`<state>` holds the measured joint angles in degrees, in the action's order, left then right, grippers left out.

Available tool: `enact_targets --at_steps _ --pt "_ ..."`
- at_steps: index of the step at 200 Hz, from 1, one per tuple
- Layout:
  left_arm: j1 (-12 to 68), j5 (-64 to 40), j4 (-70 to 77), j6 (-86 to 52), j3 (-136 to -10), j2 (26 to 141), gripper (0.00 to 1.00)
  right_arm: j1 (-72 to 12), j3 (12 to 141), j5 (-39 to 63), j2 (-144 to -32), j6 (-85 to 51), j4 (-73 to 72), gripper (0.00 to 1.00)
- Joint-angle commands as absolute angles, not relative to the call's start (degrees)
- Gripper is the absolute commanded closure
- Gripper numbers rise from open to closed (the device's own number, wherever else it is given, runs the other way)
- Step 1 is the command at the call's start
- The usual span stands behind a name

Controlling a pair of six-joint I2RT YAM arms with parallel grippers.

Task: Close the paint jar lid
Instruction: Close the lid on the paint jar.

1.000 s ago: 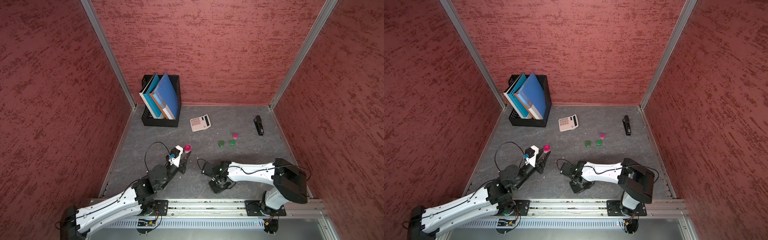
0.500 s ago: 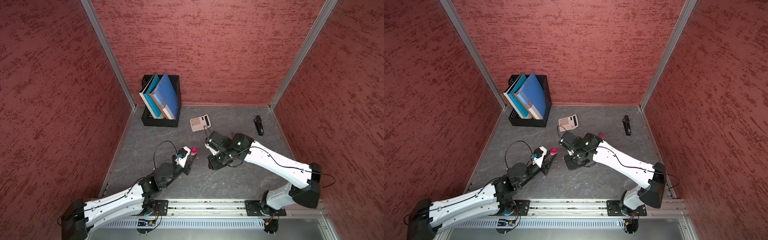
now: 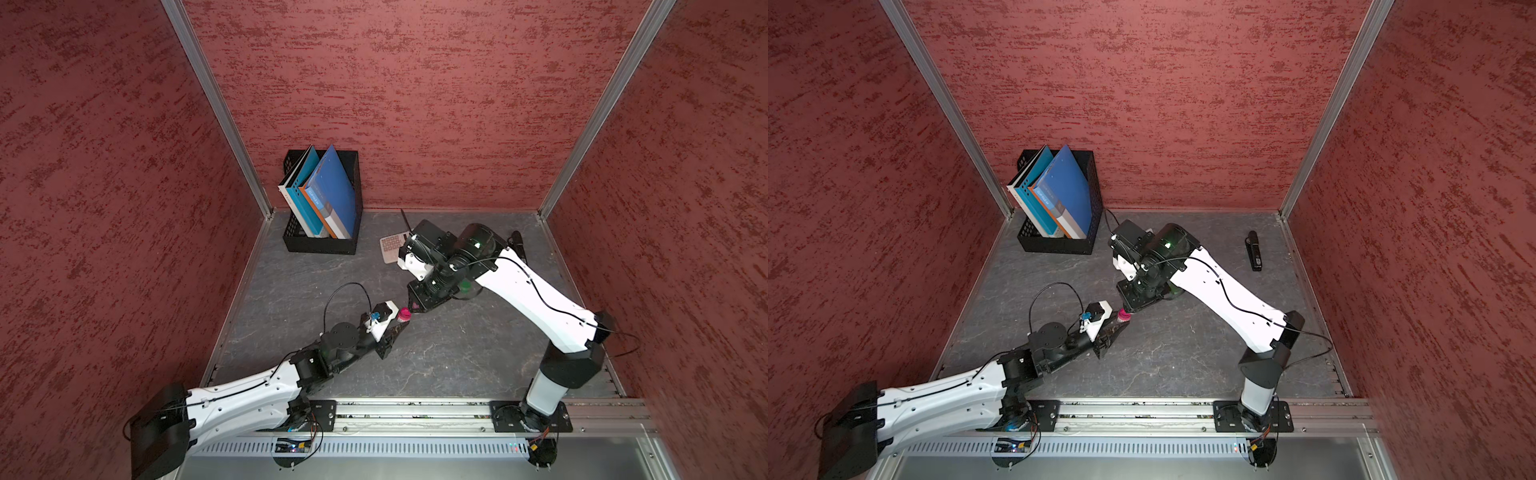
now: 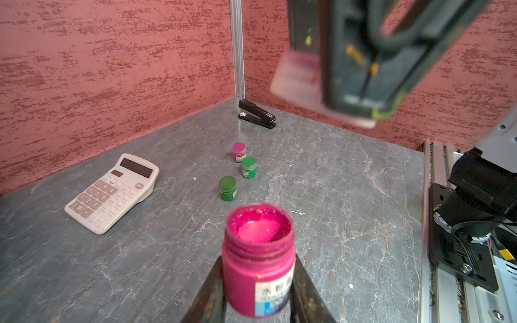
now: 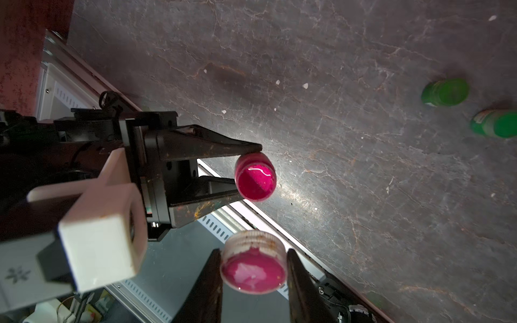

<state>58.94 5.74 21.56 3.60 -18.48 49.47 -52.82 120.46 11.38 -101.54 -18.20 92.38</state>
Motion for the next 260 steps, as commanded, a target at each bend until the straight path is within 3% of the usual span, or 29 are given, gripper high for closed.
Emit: enact_targets --at_steps 1,169,260 --pt "59.4 3.83 25.75 4.75 -20.82 50.2 0.75 -52.9 121.29 13.27 -101.87 -16.47 100.11 0.68" --pt "63.13 6.24 28.29 4.94 -22.04 51.38 0.76 -50.8 117.0 12.92 -101.68 -17.16 98.0 0.67" --pt "64.5 9.01 30.47 7.15 -22.42 51.34 0.76 -50.71 114.43 19.78 -101.49 -16.56 96.65 0.66"
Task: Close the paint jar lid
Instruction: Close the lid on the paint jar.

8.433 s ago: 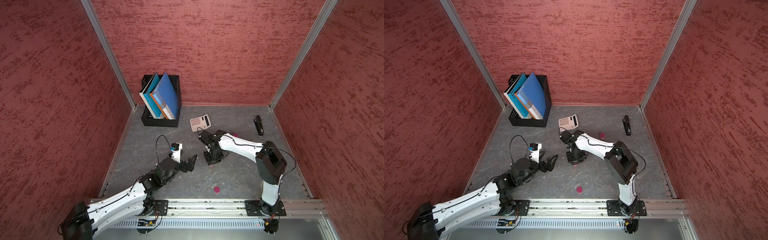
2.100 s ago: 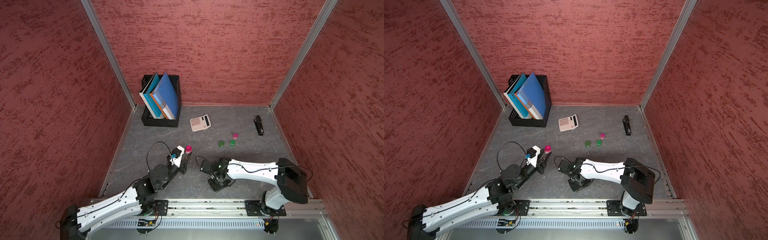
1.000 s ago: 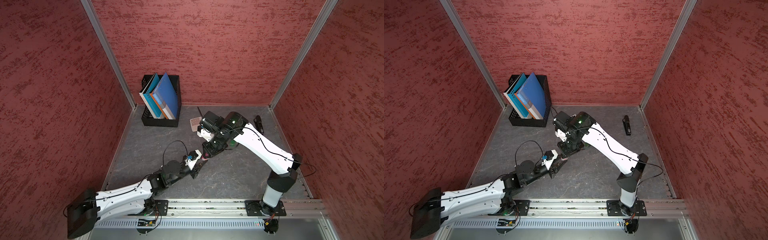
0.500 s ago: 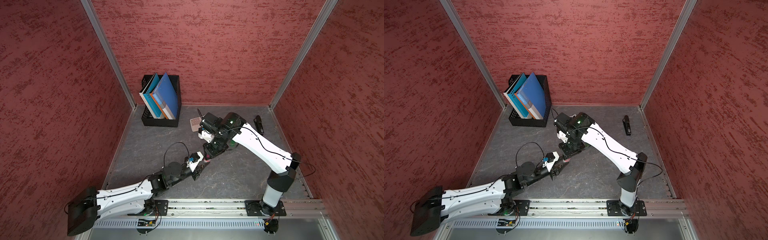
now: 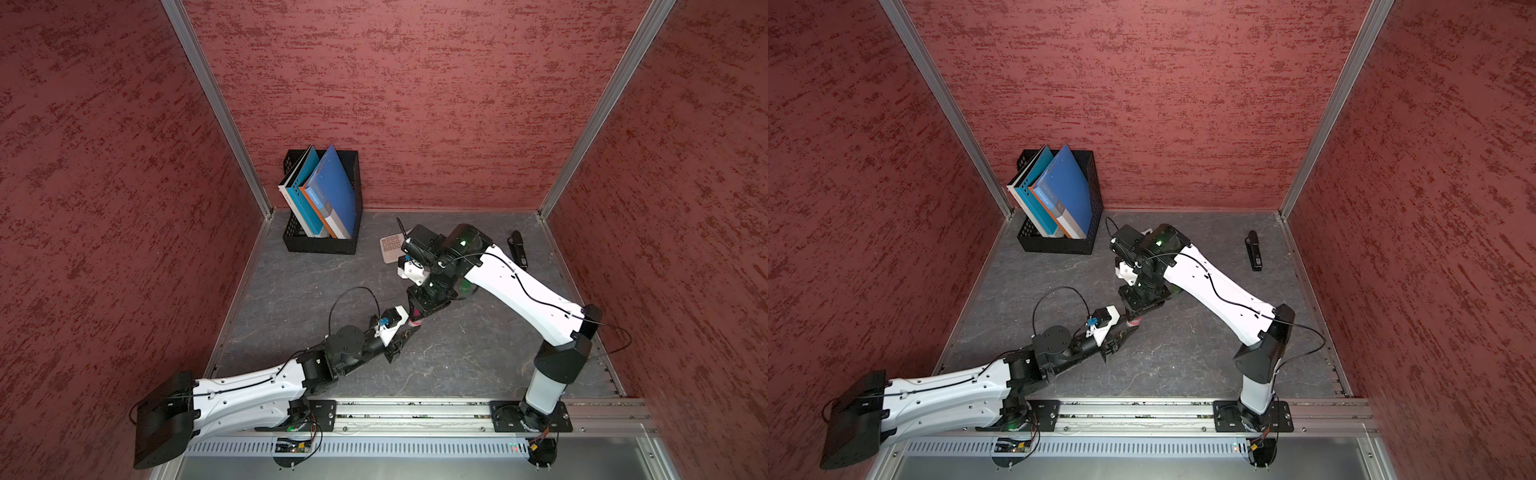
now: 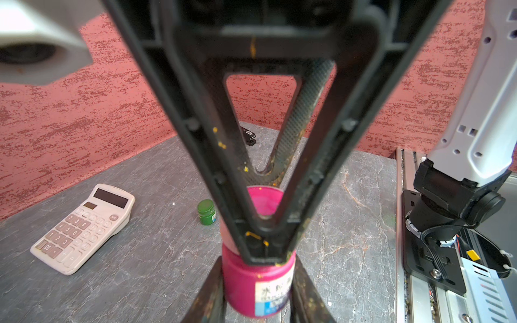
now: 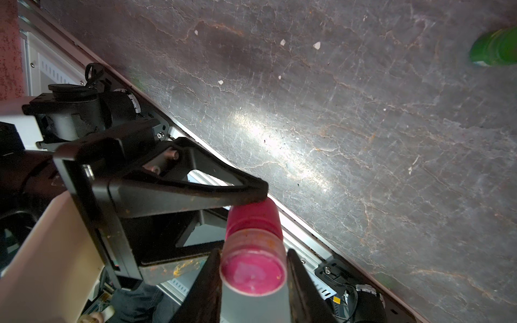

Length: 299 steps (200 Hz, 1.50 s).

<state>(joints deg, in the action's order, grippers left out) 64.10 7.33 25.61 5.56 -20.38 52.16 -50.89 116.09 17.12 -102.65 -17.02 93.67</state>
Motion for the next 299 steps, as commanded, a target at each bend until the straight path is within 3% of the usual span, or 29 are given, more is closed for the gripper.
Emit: enact_targets --at_steps 1,89,276,299 --pt "64.51 9.03 30.53 7.22 -22.41 51.33 0.76 -50.71 114.39 19.86 -101.46 -16.58 96.62 0.66" --pt "64.75 9.8 33.23 8.18 -23.29 51.66 0.76 -50.76 112.11 22.68 -99.9 -17.91 93.52 0.65" --pt "70.8 11.49 30.61 10.55 -24.95 53.69 0.76 -50.47 115.75 26.65 -104.38 -13.62 101.4 0.65" --pt "70.78 11.78 30.67 10.66 -25.05 53.73 0.76 -50.48 115.49 26.51 -104.08 -14.05 100.99 0.61"
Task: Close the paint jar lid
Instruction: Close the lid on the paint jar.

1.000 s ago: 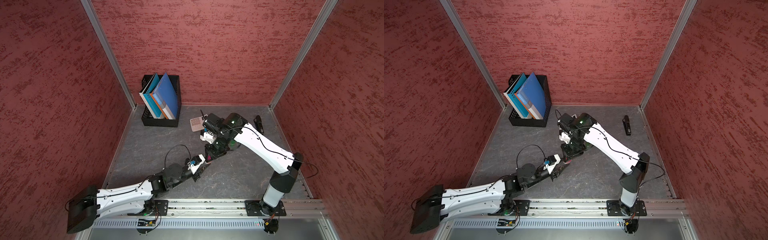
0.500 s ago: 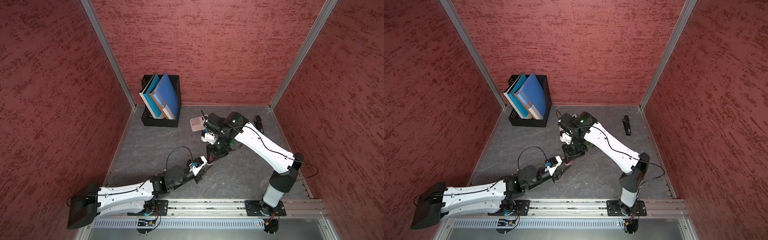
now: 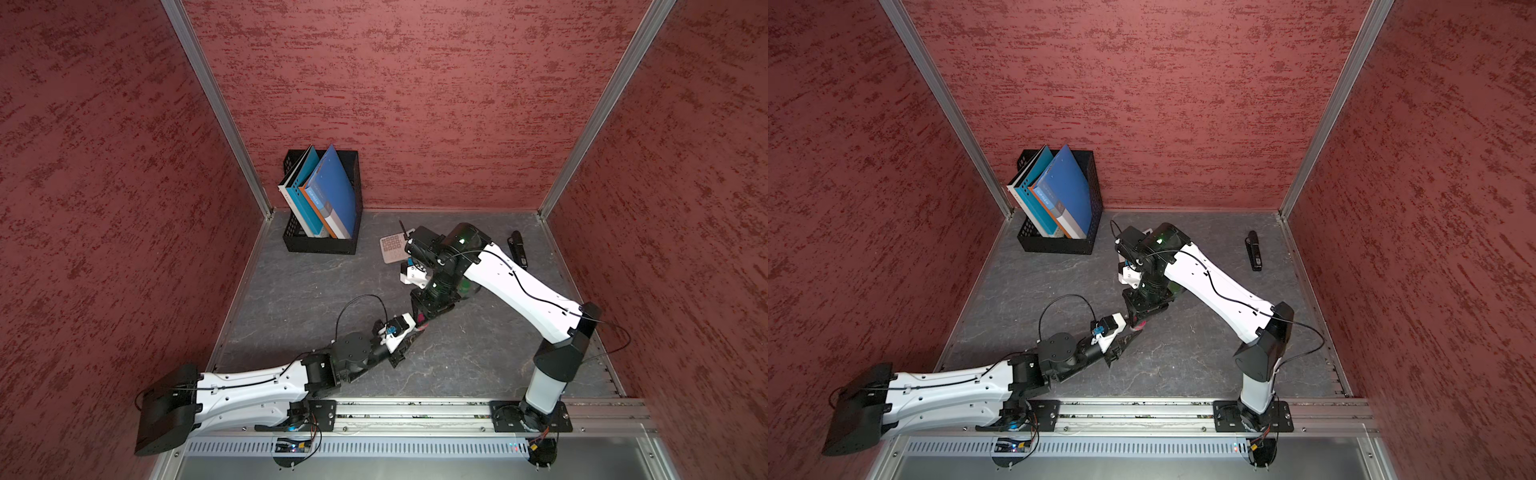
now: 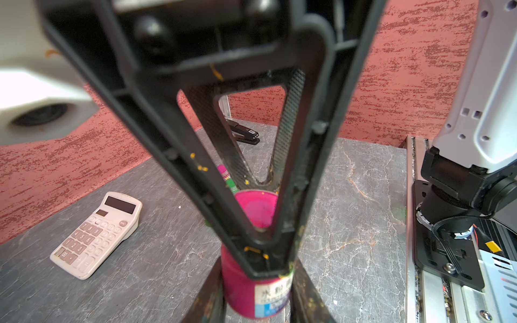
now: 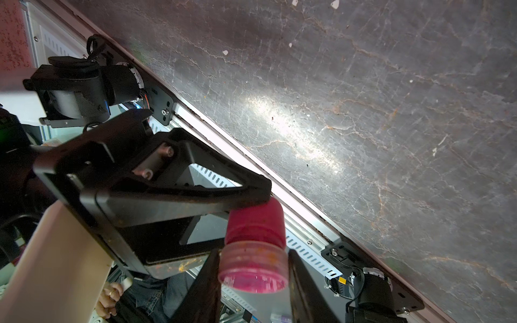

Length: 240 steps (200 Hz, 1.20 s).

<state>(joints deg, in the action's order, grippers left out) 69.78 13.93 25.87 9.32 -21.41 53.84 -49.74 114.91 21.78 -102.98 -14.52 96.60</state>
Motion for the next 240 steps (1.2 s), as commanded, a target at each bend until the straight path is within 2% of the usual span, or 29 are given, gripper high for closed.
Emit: enact_targets --at_steps 1,58,96,143,216,240 --pt "70.77 11.82 30.67 10.69 -25.05 53.8 0.76 -50.46 115.49 26.44 -104.07 -14.06 100.99 0.61" --pt "70.76 12.26 31.11 9.43 -24.44 55.59 0.76 -50.47 116.29 24.48 -102.81 -15.12 100.28 0.49" --pt "70.84 12.1 32.2 7.36 -23.39 57.45 0.76 -50.52 118.18 22.53 -102.4 -16.0 99.86 0.35" --pt "71.59 12.39 32.01 6.6 -23.33 58.14 0.76 -49.72 121.59 17.07 -102.84 -19.2 98.48 0.23" --pt "72.95 14.65 30.59 5.29 -22.16 56.29 0.77 -44.33 125.55 8.46 -102.17 -23.49 95.28 0.18" --pt "73.13 15.12 30.43 5.22 -21.41 55.32 0.78 -43.26 127.91 6.3 -101.74 -23.11 95.67 0.19"
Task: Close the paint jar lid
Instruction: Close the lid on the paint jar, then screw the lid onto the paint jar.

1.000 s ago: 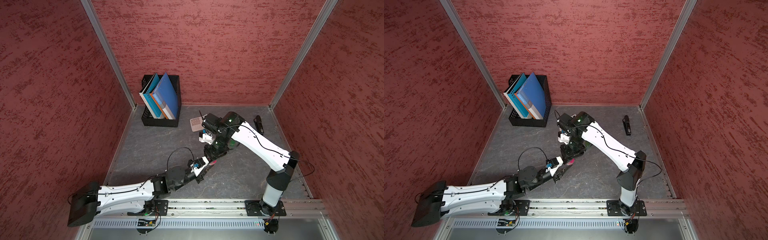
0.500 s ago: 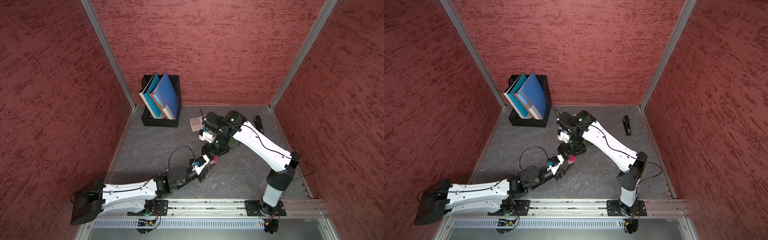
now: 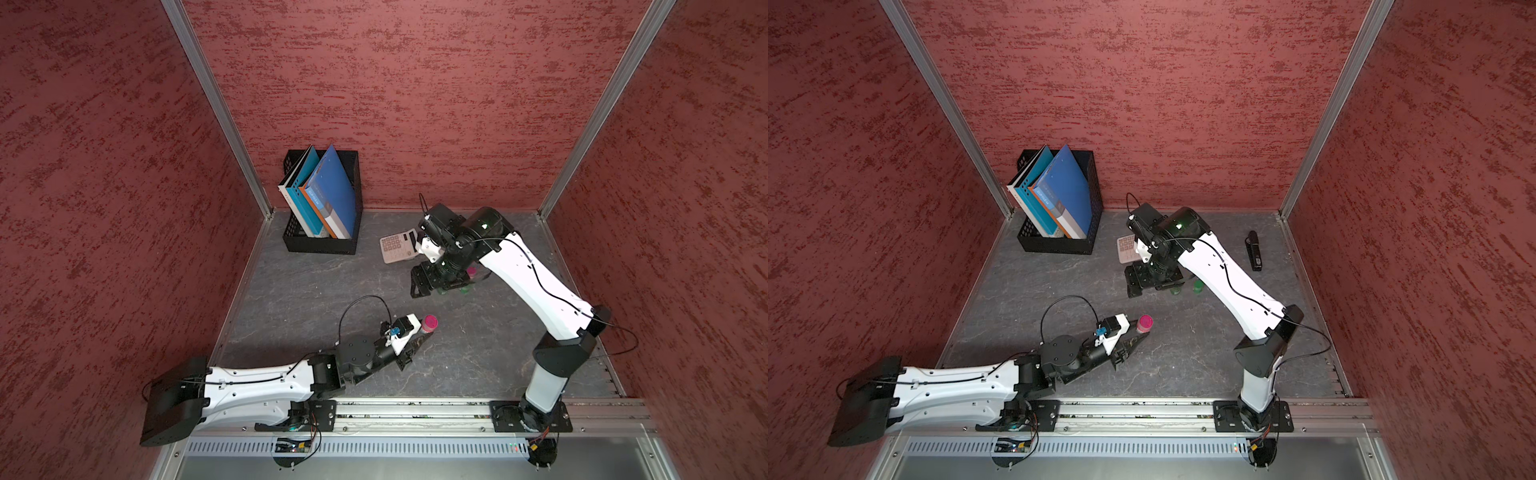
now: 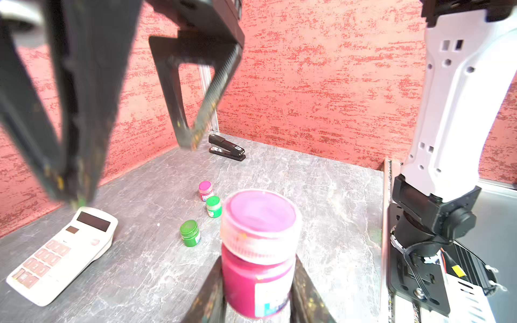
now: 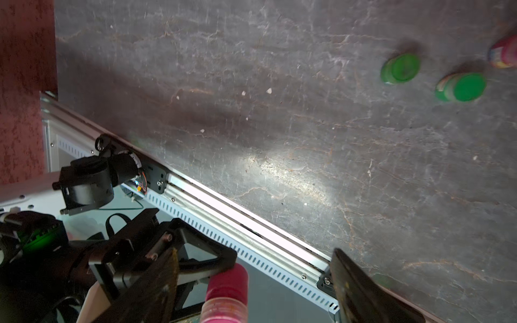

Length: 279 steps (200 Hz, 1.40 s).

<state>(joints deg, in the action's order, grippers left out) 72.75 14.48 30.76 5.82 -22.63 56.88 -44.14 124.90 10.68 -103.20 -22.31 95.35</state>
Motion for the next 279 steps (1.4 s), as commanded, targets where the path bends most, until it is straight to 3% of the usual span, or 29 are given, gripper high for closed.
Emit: enact_targets --at_steps 1,44,77,119,205,236,279 --pt "73.13 15.12 30.38 5.25 -21.38 55.26 0.78 -43.25 128.03 6.23 -101.76 -22.98 95.74 0.2" --pt "68.13 8.89 22.18 3.99 -18.18 46.66 0.78 -43.71 125.28 9.32 -95.51 -14.48 94.7 0.31" --pt "59.7 1.28 16.77 0.32 -14.73 38.08 0.79 -49.86 115.88 6.55 -89.39 -8.09 90.98 0.31" --pt "53.88 -7.6 13.26 -0.17 -15.36 35.93 0.79 -54.23 115.23 10.07 -91.9 -4.31 90.25 0.33" --pt "53.68 -14.88 16.81 -1.93 -18.25 39.9 0.78 -56.73 117.03 13.84 -98.21 -1.11 88.88 0.55" --pt "53.79 -15.17 16.64 -2.23 -18.68 39.45 0.78 -56.95 116.47 15.76 -98.63 -1.06 88.67 0.69" --pt "54.06 -14.67 16.61 -2.17 -18.72 39.7 0.78 -57.83 115.41 16.7 -98.69 -1.27 88.42 0.69"
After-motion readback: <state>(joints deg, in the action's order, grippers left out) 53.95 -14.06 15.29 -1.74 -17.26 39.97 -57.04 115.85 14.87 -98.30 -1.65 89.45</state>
